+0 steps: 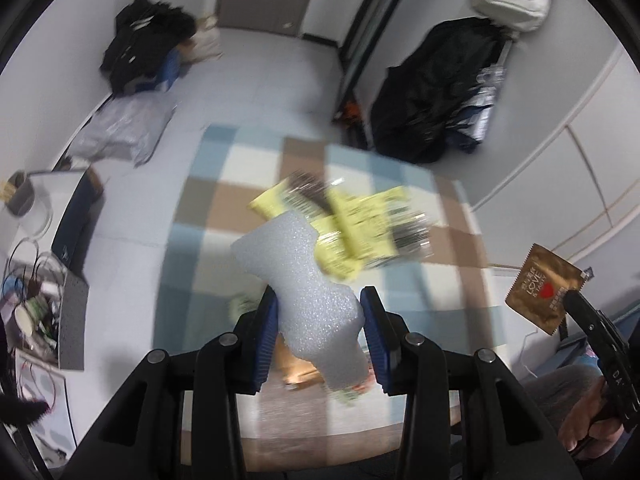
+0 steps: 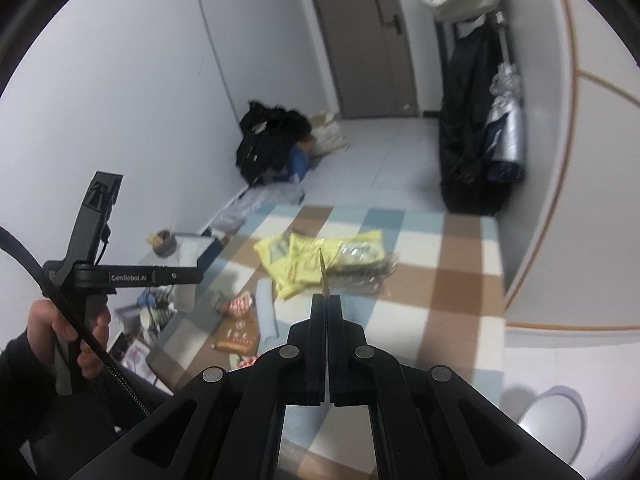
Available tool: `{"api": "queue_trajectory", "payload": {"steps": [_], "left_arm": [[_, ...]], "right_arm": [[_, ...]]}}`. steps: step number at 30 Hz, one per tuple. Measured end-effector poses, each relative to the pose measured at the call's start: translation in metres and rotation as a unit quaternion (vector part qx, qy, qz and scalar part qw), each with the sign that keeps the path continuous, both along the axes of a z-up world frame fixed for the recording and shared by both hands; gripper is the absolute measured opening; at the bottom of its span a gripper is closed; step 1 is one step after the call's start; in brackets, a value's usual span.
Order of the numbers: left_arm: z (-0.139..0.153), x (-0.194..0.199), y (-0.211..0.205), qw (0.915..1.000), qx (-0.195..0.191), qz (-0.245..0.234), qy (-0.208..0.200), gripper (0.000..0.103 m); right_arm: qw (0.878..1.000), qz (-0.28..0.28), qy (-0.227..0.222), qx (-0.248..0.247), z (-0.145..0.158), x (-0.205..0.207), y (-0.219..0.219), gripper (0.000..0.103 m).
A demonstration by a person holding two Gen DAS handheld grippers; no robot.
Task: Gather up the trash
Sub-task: 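Carry the foam piece and brown packet over to the white bin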
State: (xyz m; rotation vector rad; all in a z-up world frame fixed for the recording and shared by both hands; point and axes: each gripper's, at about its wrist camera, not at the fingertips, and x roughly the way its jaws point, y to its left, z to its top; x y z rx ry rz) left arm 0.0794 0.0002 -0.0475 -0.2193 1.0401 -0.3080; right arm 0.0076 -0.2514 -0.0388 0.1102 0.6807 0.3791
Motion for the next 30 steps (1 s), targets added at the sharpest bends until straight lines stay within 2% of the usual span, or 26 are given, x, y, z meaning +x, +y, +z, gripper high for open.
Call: {"api": "queue_trajectory", "payload": {"steps": [7, 11, 18, 23, 30], "left_arm": [[0.041, -0.005, -0.061, 0.9971, -0.029, -0.063, -0.033, 0.035], [0.060, -0.008, -0.111, 0.9914, -0.041, -0.113, -0.051, 0.035], [0.071, -0.009, -0.202, 0.9791, -0.059, -0.189, -0.047, 0.035], [0.058, -0.008, -0.271, 0.9669, -0.057, -0.247, -0.030, 0.035], [0.016, -0.007, -0.358, 0.9489, -0.029, -0.314, 0.010, 0.035]], "right_arm": [[0.998, -0.040, -0.055, 0.002, 0.041, -0.022, -0.043, 0.000], [0.994, -0.074, -0.079, 0.010, 0.064, -0.035, -0.081, 0.000], [0.983, -0.151, -0.103, 0.010, 0.087, -0.061, -0.161, 0.000], [0.973, -0.209, -0.092, 0.018, 0.079, -0.077, -0.220, 0.000], [0.958, -0.282, -0.032, 0.047, 0.026, -0.090, -0.298, 0.000]]}}
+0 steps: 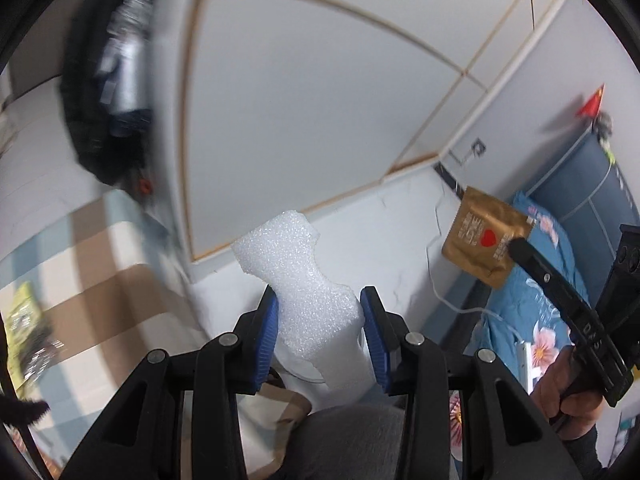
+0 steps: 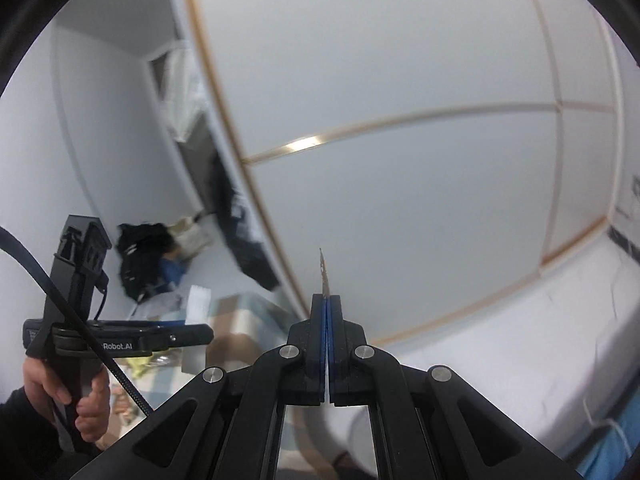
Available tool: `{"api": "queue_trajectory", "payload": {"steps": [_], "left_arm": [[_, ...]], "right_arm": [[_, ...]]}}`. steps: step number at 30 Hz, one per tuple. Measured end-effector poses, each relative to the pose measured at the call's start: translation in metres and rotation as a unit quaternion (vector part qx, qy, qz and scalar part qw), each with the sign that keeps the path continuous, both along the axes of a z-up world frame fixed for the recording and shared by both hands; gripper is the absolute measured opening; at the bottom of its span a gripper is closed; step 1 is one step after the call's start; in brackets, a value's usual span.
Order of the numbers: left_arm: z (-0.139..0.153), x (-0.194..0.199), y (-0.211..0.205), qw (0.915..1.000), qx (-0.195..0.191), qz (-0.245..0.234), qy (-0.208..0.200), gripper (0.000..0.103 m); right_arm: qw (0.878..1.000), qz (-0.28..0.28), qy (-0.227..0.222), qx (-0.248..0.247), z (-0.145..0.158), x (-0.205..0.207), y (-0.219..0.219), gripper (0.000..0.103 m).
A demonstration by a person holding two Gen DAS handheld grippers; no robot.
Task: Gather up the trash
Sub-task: 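Carry the foam piece and brown packet over to the white bin, then open the right gripper to drop the packet while the left holds foam over the bin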
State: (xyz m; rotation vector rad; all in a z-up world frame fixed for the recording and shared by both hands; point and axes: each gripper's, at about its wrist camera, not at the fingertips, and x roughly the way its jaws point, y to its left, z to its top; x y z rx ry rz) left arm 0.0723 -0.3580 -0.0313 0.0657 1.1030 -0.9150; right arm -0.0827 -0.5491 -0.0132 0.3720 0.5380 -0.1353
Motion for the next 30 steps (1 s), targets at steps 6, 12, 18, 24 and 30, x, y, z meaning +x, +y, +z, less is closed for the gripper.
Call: {"api": "queue_trajectory", "payload": {"steps": [6, 12, 18, 24, 30], "left_arm": [[-0.043, 0.005, -0.051, 0.9986, 0.029, -0.035, 0.026, 0.035], [-0.084, 0.004, -0.090, 0.9949, 0.064, -0.062, 0.048, 0.035], [-0.126, -0.001, -0.121, 0.9871, 0.108, -0.093, 0.073, 0.035], [-0.153, -0.004, -0.141, 0.9784, 0.149, -0.119, 0.081, 0.035], [-0.176, -0.006, -0.143, 0.9713, 0.168, -0.121, 0.117, 0.035]], "right_arm": [[0.998, -0.022, 0.050, 0.029, -0.054, -0.005, -0.039, 0.000], [0.992, -0.034, 0.095, 0.079, -0.114, 0.004, -0.062, 0.000], [0.983, -0.037, 0.137, 0.117, -0.168, 0.020, -0.073, 0.000], [0.974, -0.032, 0.174, 0.141, -0.215, 0.027, -0.078, 0.000], [0.963, -0.032, 0.210, 0.167, -0.258, 0.032, -0.083, 0.000]]}}
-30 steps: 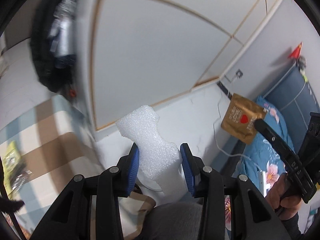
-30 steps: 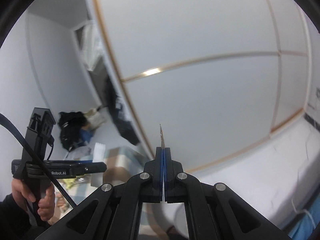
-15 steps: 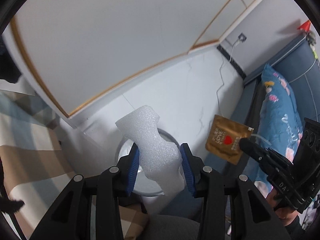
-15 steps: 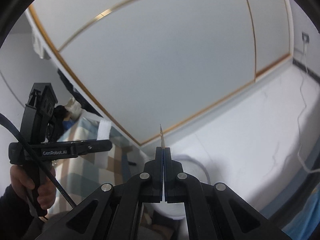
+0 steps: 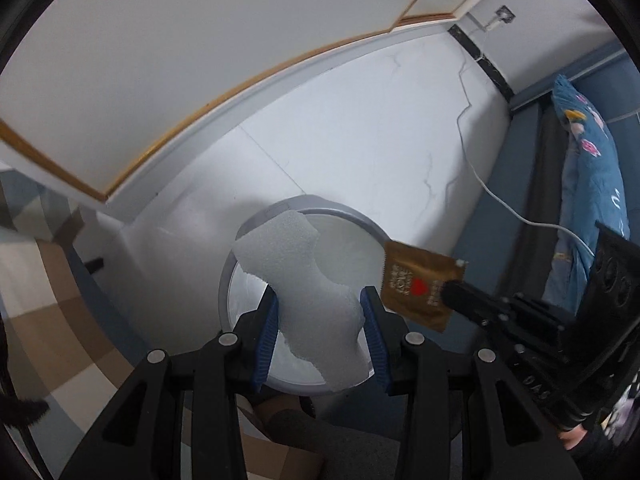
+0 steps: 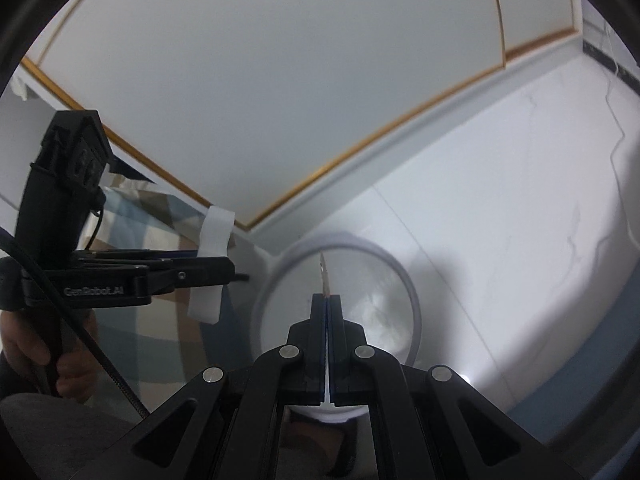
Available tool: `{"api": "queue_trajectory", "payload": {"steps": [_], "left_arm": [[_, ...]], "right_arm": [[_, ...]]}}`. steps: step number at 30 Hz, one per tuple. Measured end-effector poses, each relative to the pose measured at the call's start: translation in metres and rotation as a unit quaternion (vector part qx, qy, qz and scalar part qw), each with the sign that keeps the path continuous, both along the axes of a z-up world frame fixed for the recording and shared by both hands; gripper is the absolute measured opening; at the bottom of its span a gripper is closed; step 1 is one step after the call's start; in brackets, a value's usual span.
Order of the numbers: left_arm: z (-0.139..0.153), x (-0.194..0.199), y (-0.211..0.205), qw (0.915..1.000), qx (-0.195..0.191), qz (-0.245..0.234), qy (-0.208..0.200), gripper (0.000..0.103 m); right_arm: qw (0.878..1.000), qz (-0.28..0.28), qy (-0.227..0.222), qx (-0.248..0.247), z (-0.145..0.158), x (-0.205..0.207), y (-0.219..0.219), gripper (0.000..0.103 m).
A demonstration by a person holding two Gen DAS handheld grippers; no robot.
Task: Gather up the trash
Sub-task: 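Open the right gripper to drop the packet while the left holds foam over the bin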
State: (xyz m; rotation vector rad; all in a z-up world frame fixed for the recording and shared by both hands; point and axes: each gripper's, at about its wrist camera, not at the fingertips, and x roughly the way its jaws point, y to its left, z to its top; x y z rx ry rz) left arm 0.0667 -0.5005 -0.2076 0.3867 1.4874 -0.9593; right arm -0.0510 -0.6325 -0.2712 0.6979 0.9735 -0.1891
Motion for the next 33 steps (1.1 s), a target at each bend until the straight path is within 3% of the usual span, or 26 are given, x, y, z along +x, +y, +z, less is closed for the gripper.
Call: {"api": "queue_trajectory", "payload": {"steps": [5, 19, 21, 26, 33], "left_arm": [[-0.007, -0.003, -0.004, 0.9998, 0.012, -0.010, -0.008, 0.035], [-0.023, 0.000, -0.004, 0.9995, 0.028, -0.011, 0.004, 0.035], [-0.024, 0.000, -0.005, 0.9995, 0.029, -0.013, 0.006, 0.035], [-0.028, -0.001, -0.006, 0.9991, 0.037, -0.021, 0.009, 0.036], [-0.036, -0.003, -0.006, 0.9981, 0.051, -0.029, 0.017, 0.036]], "right_arm": [[0.999, -0.005, 0.026, 0.024, -0.026, 0.006, -0.003, 0.000], [0.998, -0.004, 0.060, 0.034, -0.051, 0.015, -0.003, 0.005], [0.998, -0.007, 0.059, 0.033, -0.051, 0.013, -0.003, 0.008], [0.998, -0.021, 0.060, 0.025, -0.047, 0.007, -0.006, 0.036], [0.997, -0.019, 0.068, 0.004, -0.041, 0.005, -0.003, 0.041]]}}
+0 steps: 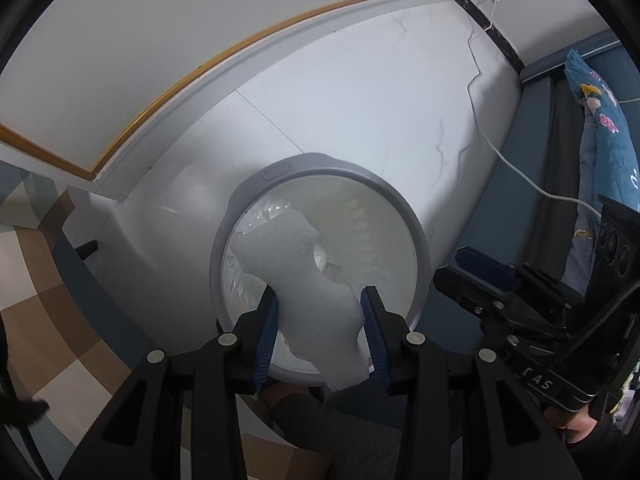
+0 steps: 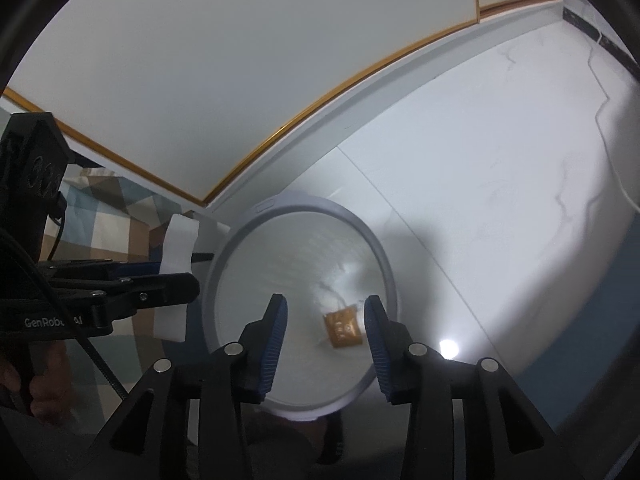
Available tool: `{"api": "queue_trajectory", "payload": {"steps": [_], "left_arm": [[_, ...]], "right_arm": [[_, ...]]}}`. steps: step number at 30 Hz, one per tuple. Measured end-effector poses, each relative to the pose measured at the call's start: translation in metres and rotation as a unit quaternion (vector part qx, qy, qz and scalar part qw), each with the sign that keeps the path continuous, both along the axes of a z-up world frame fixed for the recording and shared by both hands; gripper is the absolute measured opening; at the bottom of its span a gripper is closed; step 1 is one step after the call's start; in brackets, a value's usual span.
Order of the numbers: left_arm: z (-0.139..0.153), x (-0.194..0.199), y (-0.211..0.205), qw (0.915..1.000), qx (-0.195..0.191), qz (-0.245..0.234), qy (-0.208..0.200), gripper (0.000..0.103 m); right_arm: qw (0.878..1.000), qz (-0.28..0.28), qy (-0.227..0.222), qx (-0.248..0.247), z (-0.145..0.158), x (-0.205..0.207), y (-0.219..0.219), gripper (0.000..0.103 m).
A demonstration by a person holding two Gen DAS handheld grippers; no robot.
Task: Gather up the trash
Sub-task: 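Open the right gripper to drop the packet while the left holds foam over the bin, then open the left gripper to drop the white foam piece into the bin, then move both empty grippers back over the table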
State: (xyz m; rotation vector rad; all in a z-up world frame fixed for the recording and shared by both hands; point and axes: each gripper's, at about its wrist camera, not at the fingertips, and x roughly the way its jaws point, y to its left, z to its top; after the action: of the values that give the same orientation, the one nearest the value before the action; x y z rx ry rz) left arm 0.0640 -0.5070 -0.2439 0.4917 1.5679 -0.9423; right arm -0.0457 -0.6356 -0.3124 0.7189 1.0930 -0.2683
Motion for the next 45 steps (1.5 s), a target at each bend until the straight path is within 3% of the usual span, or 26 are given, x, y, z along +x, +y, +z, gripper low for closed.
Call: {"api": "queue_trajectory", "payload": {"steps": [10, 14, 18, 24, 29, 34, 45], "left_arm": [[-0.004, -0.003, -0.002, 0.9999, 0.016, -0.004, -0.004, 0.038], [-0.006, -0.003, -0.004, 0.9997, 0.023, -0.002, -0.005, 0.061], [-0.009, -0.003, -0.001, 0.9995, 0.031, 0.003, -0.003, 0.064], [-0.003, -0.001, 0.006, 0.9993, 0.029, 0.016, -0.016, 0.067], [0.009, 0.001, 0.016, 0.9983, 0.020, 0.035, -0.042, 0.074], [0.026, 0.000, 0.025, 0.9959, 0.014, 0.043, -0.078, 0.074], [0.090, 0.011, 0.059, 0.9813, -0.026, 0.117, -0.151, 0.075]], "right_arm": [[1.000, 0.008, 0.003, -0.021, 0.014, -0.003, 0.005, 0.041], [1.000, 0.001, 0.009, -0.015, 0.011, -0.007, 0.002, 0.042], [1.000, -0.005, 0.013, -0.016, 0.008, -0.012, 0.000, 0.045], [1.000, -0.007, 0.004, -0.013, 0.013, -0.013, 0.001, 0.063], [1.000, -0.013, 0.009, -0.018, 0.017, -0.015, 0.001, 0.076], [0.999, -0.011, 0.029, -0.039, 0.023, -0.016, 0.003, 0.077], [0.998, -0.012, -0.031, -0.051, 0.076, -0.023, 0.016, 0.077]]}}
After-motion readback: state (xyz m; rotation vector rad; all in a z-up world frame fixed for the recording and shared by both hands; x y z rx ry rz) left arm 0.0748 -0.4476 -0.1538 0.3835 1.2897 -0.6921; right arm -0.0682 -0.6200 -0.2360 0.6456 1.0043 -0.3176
